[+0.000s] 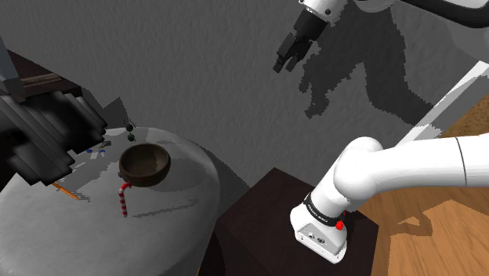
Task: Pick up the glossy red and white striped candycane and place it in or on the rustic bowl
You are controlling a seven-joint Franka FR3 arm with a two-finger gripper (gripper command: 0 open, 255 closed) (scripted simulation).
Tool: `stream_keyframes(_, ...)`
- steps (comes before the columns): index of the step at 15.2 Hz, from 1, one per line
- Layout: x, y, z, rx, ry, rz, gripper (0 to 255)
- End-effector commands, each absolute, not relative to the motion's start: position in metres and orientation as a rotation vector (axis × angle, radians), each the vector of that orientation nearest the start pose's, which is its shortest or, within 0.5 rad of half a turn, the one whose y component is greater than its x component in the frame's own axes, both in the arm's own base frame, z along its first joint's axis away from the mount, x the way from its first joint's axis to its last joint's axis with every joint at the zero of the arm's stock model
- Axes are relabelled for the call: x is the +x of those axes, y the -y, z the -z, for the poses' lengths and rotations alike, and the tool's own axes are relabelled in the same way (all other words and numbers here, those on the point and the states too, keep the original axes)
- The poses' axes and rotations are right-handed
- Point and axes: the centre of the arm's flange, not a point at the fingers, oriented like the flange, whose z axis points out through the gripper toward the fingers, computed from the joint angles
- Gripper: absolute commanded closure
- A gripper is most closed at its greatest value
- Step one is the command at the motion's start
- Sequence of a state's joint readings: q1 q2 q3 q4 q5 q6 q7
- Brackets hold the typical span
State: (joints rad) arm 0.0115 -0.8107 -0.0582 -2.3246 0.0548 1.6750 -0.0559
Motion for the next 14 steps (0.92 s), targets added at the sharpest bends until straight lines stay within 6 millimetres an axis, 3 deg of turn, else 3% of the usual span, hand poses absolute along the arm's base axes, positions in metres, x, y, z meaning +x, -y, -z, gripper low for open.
stream_keyframes(1, 0.310, 0.016, -0.623, -3.041, 0.034, 0.250, 0)
stream_keyframes(14, 0.346, -0.124, -0.524, -3.069, 0.034, 0.277, 0)
